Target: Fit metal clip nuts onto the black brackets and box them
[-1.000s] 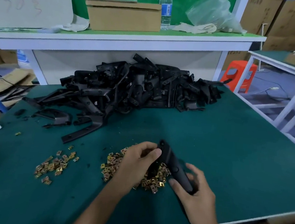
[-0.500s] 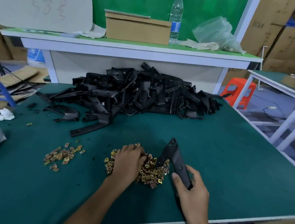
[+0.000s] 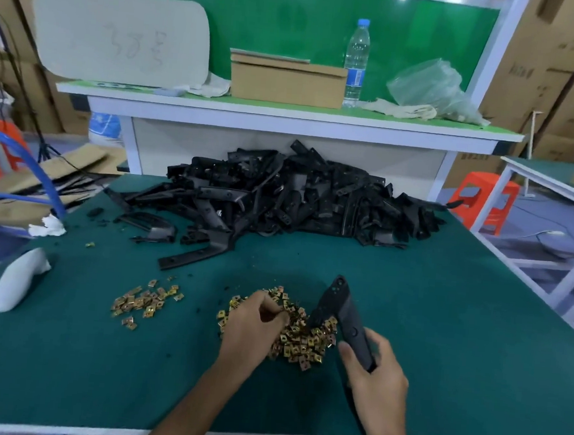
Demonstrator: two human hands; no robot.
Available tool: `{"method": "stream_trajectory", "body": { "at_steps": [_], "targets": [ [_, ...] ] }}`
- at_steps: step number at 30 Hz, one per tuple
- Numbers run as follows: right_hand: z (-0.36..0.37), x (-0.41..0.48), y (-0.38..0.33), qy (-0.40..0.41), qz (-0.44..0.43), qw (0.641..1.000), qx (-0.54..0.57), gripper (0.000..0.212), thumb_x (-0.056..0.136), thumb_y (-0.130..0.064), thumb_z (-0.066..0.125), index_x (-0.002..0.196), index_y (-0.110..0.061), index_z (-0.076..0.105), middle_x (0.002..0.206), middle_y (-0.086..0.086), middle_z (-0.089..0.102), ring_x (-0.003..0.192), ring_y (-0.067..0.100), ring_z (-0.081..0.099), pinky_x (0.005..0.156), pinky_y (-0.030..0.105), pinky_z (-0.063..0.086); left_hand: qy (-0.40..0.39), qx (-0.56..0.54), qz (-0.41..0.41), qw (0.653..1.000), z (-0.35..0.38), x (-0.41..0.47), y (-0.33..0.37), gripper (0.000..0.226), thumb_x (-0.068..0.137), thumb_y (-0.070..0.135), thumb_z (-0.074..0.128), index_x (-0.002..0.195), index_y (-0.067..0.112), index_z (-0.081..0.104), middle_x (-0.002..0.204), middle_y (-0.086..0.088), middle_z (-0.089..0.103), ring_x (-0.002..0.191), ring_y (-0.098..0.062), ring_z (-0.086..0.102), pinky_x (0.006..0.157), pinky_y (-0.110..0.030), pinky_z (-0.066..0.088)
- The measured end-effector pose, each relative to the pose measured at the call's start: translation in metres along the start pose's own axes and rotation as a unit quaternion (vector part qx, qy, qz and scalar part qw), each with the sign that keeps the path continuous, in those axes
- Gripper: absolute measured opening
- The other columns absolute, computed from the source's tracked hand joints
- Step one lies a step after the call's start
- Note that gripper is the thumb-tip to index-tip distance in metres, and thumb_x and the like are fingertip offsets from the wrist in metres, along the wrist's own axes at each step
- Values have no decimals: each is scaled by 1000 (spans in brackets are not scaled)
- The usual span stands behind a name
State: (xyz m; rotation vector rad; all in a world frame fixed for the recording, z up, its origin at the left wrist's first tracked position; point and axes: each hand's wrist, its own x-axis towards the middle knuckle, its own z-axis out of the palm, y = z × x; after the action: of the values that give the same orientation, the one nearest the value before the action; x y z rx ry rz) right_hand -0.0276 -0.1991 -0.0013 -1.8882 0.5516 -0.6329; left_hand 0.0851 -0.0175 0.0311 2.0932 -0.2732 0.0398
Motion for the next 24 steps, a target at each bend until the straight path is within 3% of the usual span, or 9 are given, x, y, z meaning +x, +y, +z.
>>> {"method": "stream_trajectory", "body": {
  "at_steps": [4, 6, 9, 14, 19, 24],
  "targets": [
    [-2, 4, 5, 1, 9, 1000, -13, 33, 79, -39, 85, 106, -42, 65, 78, -31, 70, 76, -2, 67, 74, 34, 54, -26, -56, 6, 998, -8, -3, 9, 21, 92, 31, 71, 112, 38, 71, 101, 24, 70, 93, 15, 61, 76, -5, 49],
    [-2, 3, 5, -10, 7, 1000, -28, 36, 78, -40, 86, 106, -45, 64, 75, -35, 67, 74, -8, 64, 70, 25, 51, -43, -115, -8, 992, -14, -5, 16, 18, 90, 30, 73, 108, 33, 76, 102, 21, 74, 94, 12, 65, 80, -8, 51],
    [-1, 5, -1, -23, -7, 999, -33, 38, 78, -39, 86, 108, -45, 63, 72, -33, 68, 73, -17, 60, 61, 6, 43, -55, -228, -47, 971, -27, -8, 27, 10, 90, 29, 75, 99, 31, 79, 92, 11, 78, 82, 0, 71, 69, -13, 53],
    [1, 1, 0, -23, -20, 999, -38, 36, 81, -39, 84, 104, -52, 59, 80, -32, 68, 74, -8, 64, 58, 13, 47, -98, -300, -72, 946, -30, -17, 30, 15, 96, 20, 68, 102, 26, 80, 95, -3, 78, 82, -9, 70, 71, -19, 54],
    [2, -2, 6, -11, -15, 999, -34, 36, 80, -41, 82, 107, -49, 60, 77, -20, 70, 65, 4, 64, 56, 24, 50, -129, -291, -97, 943, -18, -17, 29, 25, 97, 11, 65, 98, 30, 81, 96, -2, 79, 80, -8, 70, 66, -19, 52],
    [2, -4, 7, -27, -19, 999, -20, 39, 80, -41, 82, 103, -61, 57, 78, -22, 72, 67, 2, 65, 59, 20, 50, -109, -305, -123, 938, -10, -11, 27, 18, 95, 11, 67, 100, 21, 80, 94, -4, 79, 79, -8, 72, 66, -15, 52]
  ]
}}
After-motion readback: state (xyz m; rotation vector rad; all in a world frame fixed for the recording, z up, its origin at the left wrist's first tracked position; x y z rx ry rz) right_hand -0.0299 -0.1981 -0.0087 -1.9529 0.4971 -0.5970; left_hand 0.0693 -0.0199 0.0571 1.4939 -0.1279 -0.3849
